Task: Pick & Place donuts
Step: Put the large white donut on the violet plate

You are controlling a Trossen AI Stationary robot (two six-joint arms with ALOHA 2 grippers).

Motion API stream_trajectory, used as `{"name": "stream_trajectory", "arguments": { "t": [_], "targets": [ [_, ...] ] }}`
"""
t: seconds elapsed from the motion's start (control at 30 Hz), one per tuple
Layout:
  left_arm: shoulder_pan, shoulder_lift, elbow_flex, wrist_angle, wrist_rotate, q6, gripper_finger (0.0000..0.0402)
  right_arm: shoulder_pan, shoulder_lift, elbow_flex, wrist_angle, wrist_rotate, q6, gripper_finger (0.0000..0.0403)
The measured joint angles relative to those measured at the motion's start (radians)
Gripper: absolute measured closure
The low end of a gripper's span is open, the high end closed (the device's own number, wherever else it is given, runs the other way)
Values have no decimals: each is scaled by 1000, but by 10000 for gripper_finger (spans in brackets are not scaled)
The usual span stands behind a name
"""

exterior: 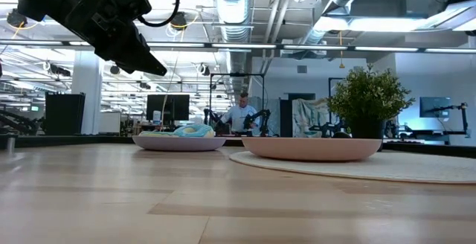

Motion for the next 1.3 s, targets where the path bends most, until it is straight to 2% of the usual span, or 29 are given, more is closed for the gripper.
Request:
{"name": "stream_trajectory", "arguments": {
  "t": [0.73, 1.3],
  "targets": [
    [0, 0, 0, 0, 0, 0, 401, 0, 0, 0, 13, 3, -4, 128],
    [0, 0, 0, 0, 0, 2, 401, 0, 0, 0, 24, 2, 0, 265]
  ]
}}
